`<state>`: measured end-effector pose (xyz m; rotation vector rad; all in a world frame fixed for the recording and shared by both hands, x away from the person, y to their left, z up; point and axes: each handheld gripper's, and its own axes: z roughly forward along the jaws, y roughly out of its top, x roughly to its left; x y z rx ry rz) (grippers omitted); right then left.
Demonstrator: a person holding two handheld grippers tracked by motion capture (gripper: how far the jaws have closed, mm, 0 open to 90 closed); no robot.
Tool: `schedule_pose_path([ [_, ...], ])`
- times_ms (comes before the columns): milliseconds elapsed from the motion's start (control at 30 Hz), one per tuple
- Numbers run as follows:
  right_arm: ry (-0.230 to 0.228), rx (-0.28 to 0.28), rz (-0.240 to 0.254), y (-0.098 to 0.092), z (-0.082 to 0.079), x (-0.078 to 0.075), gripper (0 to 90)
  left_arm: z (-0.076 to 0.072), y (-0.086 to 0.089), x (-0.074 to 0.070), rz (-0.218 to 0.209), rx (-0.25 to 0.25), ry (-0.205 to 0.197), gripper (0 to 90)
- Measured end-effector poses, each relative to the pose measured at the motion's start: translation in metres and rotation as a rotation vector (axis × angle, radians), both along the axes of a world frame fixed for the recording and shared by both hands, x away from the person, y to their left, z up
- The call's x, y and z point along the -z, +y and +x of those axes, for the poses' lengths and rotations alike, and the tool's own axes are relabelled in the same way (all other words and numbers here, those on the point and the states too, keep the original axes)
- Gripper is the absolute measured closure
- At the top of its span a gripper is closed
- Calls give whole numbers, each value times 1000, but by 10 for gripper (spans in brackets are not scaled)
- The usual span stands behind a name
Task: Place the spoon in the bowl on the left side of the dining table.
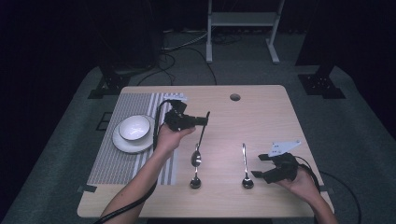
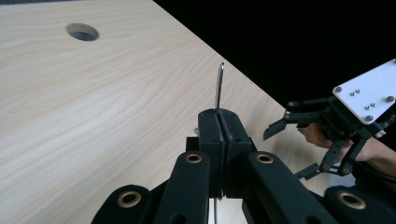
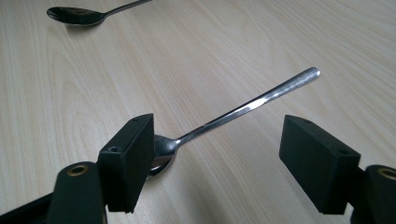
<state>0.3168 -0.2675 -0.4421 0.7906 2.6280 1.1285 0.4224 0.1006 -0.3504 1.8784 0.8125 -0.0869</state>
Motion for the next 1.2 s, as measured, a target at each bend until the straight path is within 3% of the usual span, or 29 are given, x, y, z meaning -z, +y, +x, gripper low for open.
schedule_pose_path([
  [567, -14, 23, 11, -5, -2, -2, 252, 11, 48, -16, 24, -104, -32, 894],
  [700, -11, 23, 11, -5, -1, -1, 252, 16, 64, -18, 19, -142, -31, 894],
  [1200, -16, 31, 26, -8, -1, -3, 252, 25, 97, -26, -4, -211, -49, 894],
])
